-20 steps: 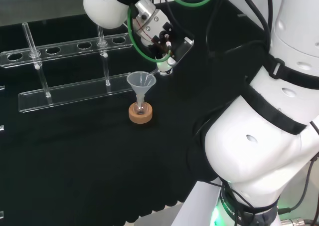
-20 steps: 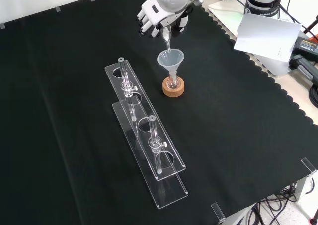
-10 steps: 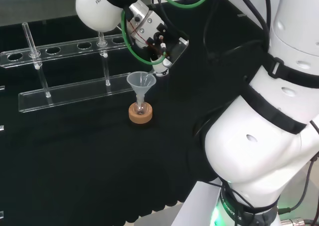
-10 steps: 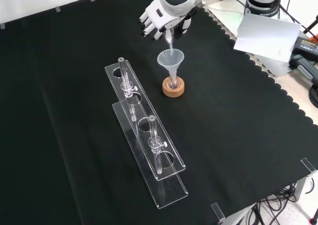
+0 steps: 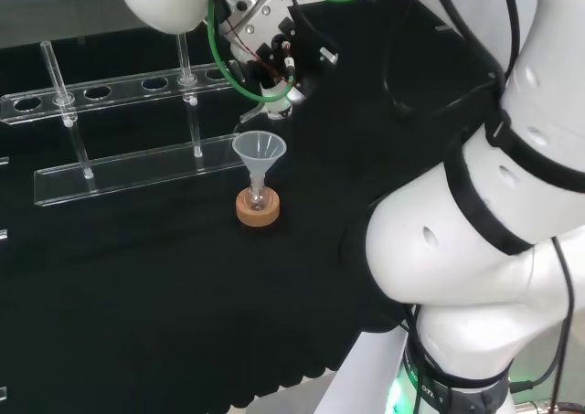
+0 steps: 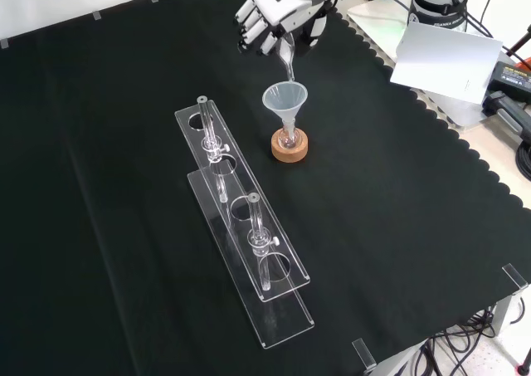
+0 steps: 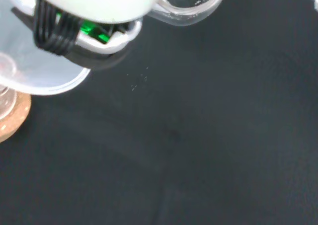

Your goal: Pour all the NaCl from the weighing funnel into the round-bottom flask.

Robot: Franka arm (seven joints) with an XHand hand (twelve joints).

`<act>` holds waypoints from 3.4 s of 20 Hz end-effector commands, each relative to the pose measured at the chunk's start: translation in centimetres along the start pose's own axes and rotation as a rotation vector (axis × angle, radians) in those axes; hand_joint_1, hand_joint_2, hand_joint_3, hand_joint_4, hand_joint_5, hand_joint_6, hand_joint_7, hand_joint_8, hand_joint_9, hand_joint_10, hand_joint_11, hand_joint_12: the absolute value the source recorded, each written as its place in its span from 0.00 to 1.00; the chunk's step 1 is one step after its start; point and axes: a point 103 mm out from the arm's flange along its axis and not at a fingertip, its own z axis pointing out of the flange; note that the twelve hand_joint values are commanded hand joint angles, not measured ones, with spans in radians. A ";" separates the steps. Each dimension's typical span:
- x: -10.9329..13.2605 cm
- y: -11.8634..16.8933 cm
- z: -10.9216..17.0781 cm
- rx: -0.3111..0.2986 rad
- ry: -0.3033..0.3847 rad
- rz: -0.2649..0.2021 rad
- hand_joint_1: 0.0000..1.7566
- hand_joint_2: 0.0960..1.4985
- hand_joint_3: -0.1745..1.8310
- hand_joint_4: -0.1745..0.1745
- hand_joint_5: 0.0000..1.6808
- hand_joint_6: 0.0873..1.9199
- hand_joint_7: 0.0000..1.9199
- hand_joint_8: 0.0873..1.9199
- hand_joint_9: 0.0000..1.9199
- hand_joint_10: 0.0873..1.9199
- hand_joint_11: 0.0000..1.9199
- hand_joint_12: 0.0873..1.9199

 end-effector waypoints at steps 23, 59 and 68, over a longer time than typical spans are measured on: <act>1.0 1.5 4.5 0.100 -0.110 0.006 0.64 0.34 0.51 1.00 0.72 0.43 0.26 0.34 0.44 0.18 0.37 0.56; 3.2 1.0 2.0 0.102 -0.458 0.061 0.64 0.34 0.51 1.00 0.72 0.44 0.25 0.33 0.43 0.18 0.37 0.56; 4.4 0.7 1.1 0.110 -0.540 0.075 0.64 0.34 0.51 1.00 0.72 0.44 0.25 0.33 0.43 0.18 0.37 0.56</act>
